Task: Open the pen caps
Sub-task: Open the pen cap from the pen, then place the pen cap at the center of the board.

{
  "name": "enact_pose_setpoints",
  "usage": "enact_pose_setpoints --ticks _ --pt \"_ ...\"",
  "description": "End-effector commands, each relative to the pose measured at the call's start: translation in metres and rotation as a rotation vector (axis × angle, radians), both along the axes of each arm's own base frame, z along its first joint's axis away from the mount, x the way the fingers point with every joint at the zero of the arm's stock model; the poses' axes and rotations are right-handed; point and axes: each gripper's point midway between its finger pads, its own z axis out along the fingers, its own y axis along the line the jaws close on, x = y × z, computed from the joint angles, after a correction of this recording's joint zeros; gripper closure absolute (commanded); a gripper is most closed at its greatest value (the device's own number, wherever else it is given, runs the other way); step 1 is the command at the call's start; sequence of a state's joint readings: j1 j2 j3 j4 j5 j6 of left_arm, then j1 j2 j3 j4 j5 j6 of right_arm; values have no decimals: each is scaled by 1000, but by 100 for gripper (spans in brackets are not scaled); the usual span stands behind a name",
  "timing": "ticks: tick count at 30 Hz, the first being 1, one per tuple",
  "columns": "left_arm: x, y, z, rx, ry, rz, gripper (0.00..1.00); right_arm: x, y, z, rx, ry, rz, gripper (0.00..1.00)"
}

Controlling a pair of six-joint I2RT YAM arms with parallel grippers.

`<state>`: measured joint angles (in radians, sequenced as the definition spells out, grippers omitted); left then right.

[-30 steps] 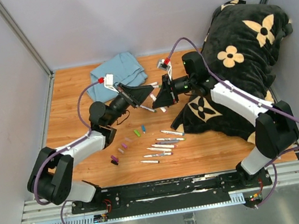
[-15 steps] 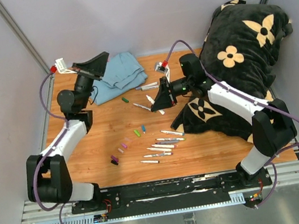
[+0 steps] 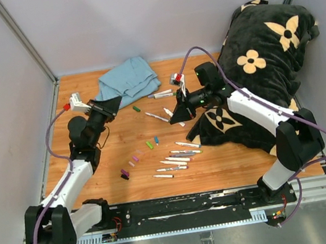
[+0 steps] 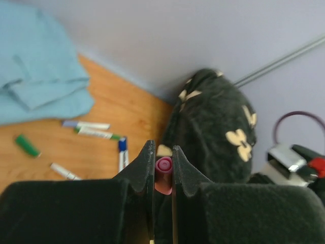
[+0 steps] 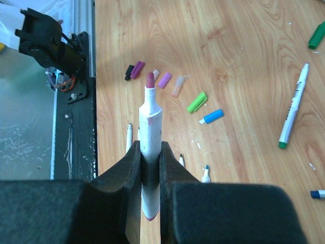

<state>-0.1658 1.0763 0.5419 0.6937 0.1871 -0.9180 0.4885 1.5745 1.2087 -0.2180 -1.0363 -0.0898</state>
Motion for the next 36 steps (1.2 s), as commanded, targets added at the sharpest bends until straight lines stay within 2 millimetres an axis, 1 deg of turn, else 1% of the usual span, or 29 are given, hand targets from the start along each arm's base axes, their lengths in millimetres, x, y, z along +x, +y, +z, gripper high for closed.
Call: enact_pose_setpoints --ticks 1,2,8,11,12,15,20,25,33,36 --pt "-2 9 -75 95 272 40 100 1 -4 12 -31 -131 6 98" --pt "-1 10 -87 104 321 44 100 2 -4 12 -33 -133 4 97" --pt "5 9 -139 144 540 39 100 3 -6 10 -48 -148 -2 97" --pt "11 11 -160 173 633 52 100 4 -8 9 -49 -152 -3 96" --pt "13 13 -171 185 678 65 100 4 -7 9 -49 -152 -2 96" --pt "19 20 -186 240 749 96 100 5 -8 8 -52 -149 -5 96" --pt "32 27 -195 289 778 133 100 5 -8 6 -54 -145 -3 96" --pt "45 29 -205 309 811 154 100 5 -8 5 -54 -146 -2 95" --pt "69 33 -209 297 816 210 100 5 -7 2 -58 -137 2 95" --pt "78 32 -212 298 821 210 100 5 -7 2 -56 -138 3 95"
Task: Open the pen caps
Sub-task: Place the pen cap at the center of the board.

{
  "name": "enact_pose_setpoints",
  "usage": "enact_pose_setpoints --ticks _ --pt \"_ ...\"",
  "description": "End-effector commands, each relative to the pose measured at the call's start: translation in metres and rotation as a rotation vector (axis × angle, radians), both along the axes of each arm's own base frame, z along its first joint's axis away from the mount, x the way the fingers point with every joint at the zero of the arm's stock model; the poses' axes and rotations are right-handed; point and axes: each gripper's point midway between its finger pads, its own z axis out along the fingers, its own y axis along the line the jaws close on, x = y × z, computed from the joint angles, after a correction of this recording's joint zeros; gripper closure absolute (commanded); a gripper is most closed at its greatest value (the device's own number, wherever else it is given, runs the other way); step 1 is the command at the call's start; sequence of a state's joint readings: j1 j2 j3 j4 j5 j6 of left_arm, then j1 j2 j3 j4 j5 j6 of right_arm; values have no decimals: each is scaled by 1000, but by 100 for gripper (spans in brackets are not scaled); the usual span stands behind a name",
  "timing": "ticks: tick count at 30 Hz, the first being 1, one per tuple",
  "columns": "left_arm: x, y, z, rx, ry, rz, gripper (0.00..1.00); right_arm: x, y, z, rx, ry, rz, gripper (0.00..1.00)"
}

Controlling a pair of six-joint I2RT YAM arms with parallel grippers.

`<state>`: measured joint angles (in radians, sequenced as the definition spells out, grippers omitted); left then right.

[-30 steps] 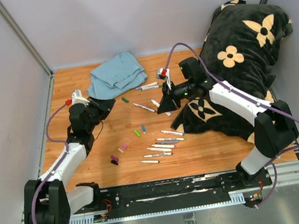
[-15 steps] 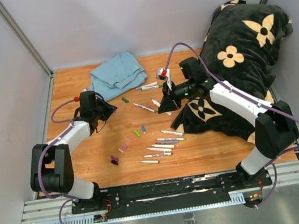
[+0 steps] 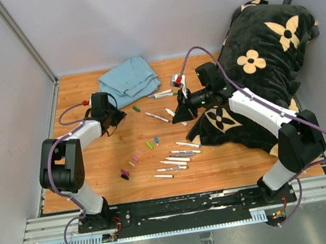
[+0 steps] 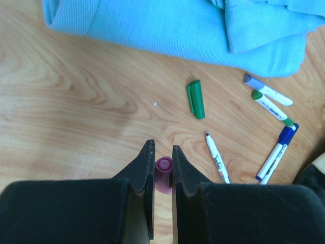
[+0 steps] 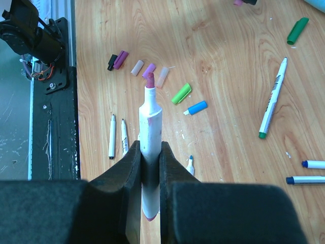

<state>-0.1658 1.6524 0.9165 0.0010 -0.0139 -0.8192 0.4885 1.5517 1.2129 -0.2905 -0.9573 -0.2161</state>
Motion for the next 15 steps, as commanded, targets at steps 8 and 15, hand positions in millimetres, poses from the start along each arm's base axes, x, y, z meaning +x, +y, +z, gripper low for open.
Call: enact_pose_setpoints --ticks 8,15 --pt "40 -14 -12 -51 22 4 99 -2 3 11 11 -40 20 95" --pt "45 -23 -35 -82 89 43 94 -2 2 10 9 -42 19 95"
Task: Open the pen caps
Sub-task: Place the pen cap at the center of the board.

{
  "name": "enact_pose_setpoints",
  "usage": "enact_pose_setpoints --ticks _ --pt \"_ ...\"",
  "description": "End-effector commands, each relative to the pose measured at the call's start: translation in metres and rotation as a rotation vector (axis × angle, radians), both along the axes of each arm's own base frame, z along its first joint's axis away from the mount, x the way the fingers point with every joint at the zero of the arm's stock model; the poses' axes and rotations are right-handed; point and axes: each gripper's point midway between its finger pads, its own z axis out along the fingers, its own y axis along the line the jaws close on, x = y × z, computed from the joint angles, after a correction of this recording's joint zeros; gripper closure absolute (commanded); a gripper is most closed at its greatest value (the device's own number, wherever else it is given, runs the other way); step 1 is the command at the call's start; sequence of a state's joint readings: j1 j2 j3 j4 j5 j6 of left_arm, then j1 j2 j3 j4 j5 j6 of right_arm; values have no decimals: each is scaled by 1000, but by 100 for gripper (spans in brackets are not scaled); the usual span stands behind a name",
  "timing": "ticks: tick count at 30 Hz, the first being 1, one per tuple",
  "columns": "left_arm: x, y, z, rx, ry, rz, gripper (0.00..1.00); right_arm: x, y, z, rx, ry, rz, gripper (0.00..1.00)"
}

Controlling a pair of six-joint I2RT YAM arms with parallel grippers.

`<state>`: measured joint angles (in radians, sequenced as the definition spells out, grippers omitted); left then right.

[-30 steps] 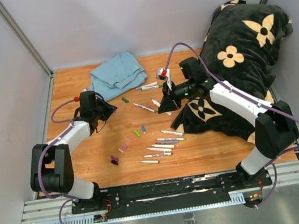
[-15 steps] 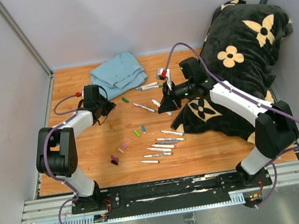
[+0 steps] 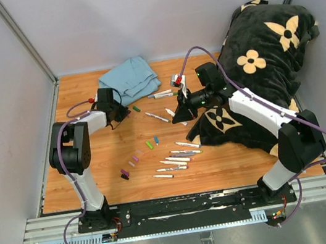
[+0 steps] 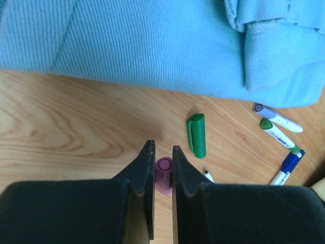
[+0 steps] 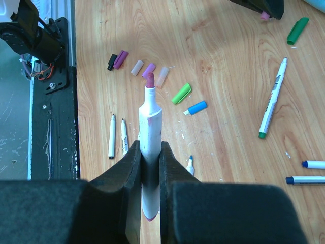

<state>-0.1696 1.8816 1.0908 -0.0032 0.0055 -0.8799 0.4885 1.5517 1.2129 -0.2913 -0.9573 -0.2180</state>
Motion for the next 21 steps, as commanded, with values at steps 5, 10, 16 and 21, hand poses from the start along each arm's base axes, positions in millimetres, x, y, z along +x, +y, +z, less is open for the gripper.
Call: enact_pose_setpoints --ticks 5,10,16,21 --pt "3 -18 -16 -41 57 24 83 -1 2 12 12 -46 19 95" --pt "-4 -21 -28 -40 95 31 72 -2 1 12 13 -45 18 95" --pt "-12 -16 -33 -27 109 55 71 -2 0 15 17 -50 16 95" --pt "-9 -18 -21 -30 87 37 70 -1 0 16 18 -53 16 95"
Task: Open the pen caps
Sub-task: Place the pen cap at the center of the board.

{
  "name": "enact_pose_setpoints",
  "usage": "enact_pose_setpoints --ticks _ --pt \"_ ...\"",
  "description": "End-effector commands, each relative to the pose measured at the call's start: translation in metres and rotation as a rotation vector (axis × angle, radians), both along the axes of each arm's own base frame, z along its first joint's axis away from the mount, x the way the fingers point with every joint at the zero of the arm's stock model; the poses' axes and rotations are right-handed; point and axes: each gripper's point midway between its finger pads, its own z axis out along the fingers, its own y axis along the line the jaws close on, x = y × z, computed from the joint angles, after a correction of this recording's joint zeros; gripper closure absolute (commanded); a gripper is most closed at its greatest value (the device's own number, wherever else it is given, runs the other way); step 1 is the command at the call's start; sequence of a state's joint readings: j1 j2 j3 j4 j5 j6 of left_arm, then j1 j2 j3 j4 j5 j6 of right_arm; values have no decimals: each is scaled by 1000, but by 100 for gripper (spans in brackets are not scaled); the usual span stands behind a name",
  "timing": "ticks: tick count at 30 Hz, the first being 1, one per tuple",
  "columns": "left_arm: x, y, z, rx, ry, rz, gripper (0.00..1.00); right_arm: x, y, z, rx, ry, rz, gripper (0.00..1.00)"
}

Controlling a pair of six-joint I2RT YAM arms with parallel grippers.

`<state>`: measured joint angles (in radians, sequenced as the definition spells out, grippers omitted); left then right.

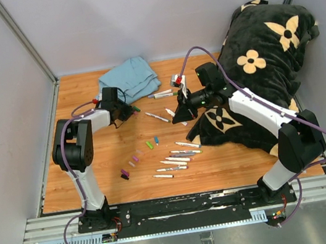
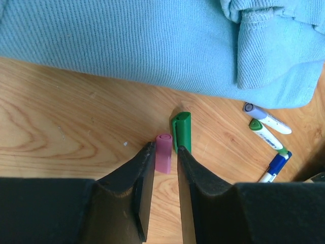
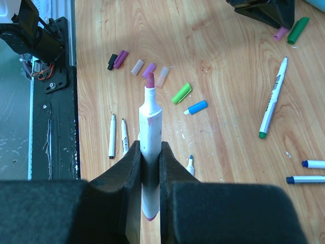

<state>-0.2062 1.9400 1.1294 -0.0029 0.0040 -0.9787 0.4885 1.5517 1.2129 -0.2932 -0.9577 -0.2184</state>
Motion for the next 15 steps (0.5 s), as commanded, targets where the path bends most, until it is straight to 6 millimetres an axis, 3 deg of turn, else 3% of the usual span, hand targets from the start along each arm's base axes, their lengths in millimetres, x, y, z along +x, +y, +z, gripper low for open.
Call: enact_pose_setpoints --ticks 1,7,12,15 --pt "-12 3 -5 35 41 -10 70 -1 0 16 19 -54 14 95" --pt "-14 9 50 83 -67 -46 65 0 -2 18 18 -72 11 94" --pt "-33 17 99 119 -183 -79 65 1 -3 17 9 -81 9 93" --pt "-47 13 132 112 -278 -142 52 2 -3 13 0 -80 8 93"
